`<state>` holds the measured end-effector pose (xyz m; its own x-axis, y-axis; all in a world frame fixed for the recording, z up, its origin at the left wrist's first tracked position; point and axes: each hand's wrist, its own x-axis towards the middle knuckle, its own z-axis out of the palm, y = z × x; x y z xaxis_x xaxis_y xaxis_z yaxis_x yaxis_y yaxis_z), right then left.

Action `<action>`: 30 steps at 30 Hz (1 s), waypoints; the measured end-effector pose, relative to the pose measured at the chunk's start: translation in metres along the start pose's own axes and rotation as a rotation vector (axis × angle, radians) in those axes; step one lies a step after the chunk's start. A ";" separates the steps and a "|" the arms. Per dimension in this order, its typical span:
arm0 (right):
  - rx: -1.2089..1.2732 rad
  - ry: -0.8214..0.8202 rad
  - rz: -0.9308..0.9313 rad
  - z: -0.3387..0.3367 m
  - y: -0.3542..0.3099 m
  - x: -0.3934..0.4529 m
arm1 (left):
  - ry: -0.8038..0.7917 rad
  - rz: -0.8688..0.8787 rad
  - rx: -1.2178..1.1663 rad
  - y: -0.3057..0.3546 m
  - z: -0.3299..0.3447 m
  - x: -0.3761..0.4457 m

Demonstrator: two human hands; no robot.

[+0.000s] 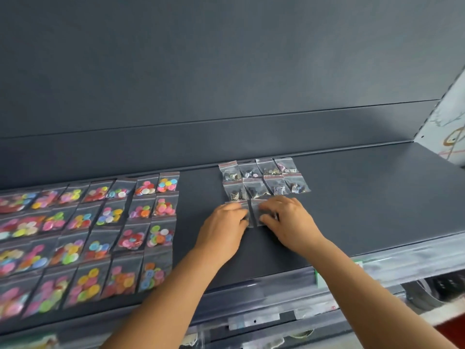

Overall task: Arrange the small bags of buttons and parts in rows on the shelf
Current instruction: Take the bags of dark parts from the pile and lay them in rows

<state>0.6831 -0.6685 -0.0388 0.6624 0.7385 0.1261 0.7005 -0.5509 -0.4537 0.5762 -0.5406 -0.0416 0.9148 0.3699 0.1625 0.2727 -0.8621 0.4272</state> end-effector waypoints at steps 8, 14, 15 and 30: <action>-0.067 0.008 -0.018 -0.002 0.007 0.001 | 0.031 0.004 0.026 0.008 0.005 0.002; -0.086 0.005 -0.025 0.000 0.005 0.002 | 0.001 -0.011 0.027 0.011 0.008 0.006; -0.089 0.004 -0.022 -0.001 0.005 0.002 | -0.002 -0.013 0.025 0.011 0.008 0.005; -0.128 -0.031 -0.216 0.013 -0.076 0.000 | 0.134 -0.216 0.178 -0.032 -0.045 -0.050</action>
<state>0.6264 -0.6213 -0.0155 0.4862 0.8551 0.1801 0.8543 -0.4218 -0.3038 0.5085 -0.5157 -0.0236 0.7859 0.5831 0.2059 0.5150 -0.8015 0.3039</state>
